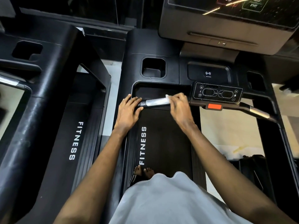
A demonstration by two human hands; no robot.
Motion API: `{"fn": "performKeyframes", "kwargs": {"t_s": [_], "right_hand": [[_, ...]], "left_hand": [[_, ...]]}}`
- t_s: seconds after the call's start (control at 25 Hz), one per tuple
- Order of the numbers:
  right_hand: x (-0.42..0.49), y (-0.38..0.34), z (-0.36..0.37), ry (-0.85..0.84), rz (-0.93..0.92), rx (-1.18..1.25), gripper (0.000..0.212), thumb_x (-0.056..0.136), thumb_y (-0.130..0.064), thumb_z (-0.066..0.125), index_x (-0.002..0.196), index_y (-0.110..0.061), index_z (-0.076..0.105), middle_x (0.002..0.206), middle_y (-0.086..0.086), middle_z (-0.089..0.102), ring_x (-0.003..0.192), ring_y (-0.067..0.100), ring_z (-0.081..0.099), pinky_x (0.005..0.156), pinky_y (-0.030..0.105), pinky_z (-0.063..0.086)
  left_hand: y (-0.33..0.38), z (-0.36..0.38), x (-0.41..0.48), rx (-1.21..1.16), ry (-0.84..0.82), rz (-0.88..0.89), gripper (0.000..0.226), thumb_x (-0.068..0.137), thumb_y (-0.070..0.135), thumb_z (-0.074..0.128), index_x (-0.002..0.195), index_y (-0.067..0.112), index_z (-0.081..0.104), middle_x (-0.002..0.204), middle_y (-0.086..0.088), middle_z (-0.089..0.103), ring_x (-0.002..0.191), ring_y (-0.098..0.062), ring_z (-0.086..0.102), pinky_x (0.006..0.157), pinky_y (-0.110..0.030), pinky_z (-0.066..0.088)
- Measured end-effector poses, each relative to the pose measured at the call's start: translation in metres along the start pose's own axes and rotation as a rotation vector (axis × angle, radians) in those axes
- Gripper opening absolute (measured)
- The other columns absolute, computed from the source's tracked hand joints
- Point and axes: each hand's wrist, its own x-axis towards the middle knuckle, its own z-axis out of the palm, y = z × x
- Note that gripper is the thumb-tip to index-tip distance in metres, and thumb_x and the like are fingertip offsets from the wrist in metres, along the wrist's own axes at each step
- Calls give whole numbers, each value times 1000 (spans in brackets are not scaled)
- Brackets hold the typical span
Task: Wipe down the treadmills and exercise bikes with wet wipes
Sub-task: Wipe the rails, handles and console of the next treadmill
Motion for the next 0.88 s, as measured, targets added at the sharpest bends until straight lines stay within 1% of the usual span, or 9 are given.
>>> {"fn": "performKeyframes", "kwargs": {"t_s": [0.12, 0.2, 0.28, 0.36, 0.44, 0.52, 0.64, 0.76, 0.88], "right_hand": [[9, 24, -12, 45, 142, -62, 26, 101, -10, 51, 115, -6, 73, 101, 8, 58, 98, 24, 54, 89, 39, 50], [17, 6, 0, -16, 77, -96, 26, 98, -5, 50, 110, -5, 74, 99, 11, 59, 94, 29, 56, 88, 42, 51], [19, -25, 16, -113, -1, -71, 26, 96, -3, 49, 105, -4, 74, 98, 13, 58, 93, 31, 58, 86, 40, 52], [16, -41, 22, -162, -36, -51, 27, 99, -6, 47, 105, -4, 73, 99, 11, 56, 95, 29, 58, 84, 38, 52], [16, -29, 13, -145, -22, -72, 27, 100, -9, 46, 108, -5, 72, 99, 11, 56, 94, 28, 56, 85, 40, 52], [17, -2, -4, -77, 51, -137, 27, 99, -5, 47, 107, -4, 72, 97, 13, 56, 93, 30, 56, 86, 43, 51], [17, 25, -23, -16, 178, -151, 25, 100, -5, 48, 111, -4, 71, 99, 10, 52, 95, 29, 59, 91, 41, 53], [23, 11, -11, -51, 111, -149, 26, 97, 0, 48, 104, -4, 72, 96, 10, 54, 93, 29, 58, 89, 38, 52], [24, -34, 20, -171, 24, -11, 24, 95, 0, 48, 101, -1, 71, 94, 12, 55, 90, 25, 57, 90, 36, 49]], "left_hand": [[-2, 1, -1, -45, 42, -49, 53, 95, 41, 65, 139, 11, 58, 147, -10, 53, 143, -27, 40, 119, -46, 32], [-1, -1, -2, -85, 50, -166, 69, 91, 43, 70, 146, 7, 48, 154, -13, 43, 144, -28, 37, 120, -43, 31], [2, -3, -5, -79, 33, -261, 79, 90, 47, 71, 151, 7, 40, 158, -13, 36, 147, -28, 32, 121, -43, 28], [1, -4, -7, -70, 40, -281, 79, 91, 49, 69, 153, 12, 39, 160, -10, 35, 148, -27, 30, 121, -45, 27], [-2, -4, -8, -69, 48, -285, 77, 91, 51, 68, 154, 15, 39, 161, -8, 35, 149, -26, 30, 120, -45, 27], [-4, -3, -7, -70, 54, -295, 77, 91, 52, 68, 153, 16, 41, 160, -7, 36, 148, -26, 31, 119, -45, 28], [-3, -2, -8, -85, 65, -291, 78, 90, 52, 69, 152, 15, 42, 159, -8, 37, 147, -27, 33, 120, -46, 29], [0, -5, -8, -99, 61, -318, 81, 91, 53, 67, 154, 12, 38, 160, -9, 34, 148, -26, 30, 120, -45, 27], [-3, -8, -15, -195, 59, -442, 89, 90, 62, 61, 156, 11, 32, 161, -9, 32, 149, -24, 28, 122, -44, 26]]}}
